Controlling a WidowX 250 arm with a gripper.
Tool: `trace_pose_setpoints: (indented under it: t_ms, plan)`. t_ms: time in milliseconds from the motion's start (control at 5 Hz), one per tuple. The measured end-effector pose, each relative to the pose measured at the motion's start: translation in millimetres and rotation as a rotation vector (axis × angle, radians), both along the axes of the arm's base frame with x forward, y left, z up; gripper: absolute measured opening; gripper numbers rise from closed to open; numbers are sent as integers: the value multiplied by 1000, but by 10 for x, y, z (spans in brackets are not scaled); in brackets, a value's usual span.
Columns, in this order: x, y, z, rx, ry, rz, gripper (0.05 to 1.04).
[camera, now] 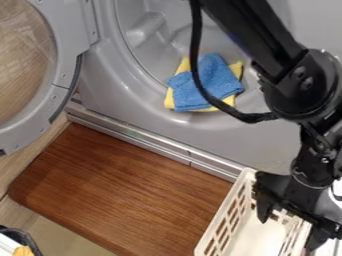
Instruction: Move the basket to the right side of the table
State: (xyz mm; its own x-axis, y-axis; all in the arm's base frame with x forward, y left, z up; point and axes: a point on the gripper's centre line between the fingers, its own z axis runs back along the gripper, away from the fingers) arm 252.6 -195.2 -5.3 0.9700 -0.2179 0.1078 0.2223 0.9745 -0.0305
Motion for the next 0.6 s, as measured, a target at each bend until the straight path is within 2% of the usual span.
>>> trace_pose_setpoints:
  t_ms: [200, 400, 600]
  plan:
    - [12, -53, 283, -59, -43, -17, 1000]
    - [10, 21, 549, -95, -67, -15, 1000]
    - [-29, 153, 663, -89, -15, -57, 1000]
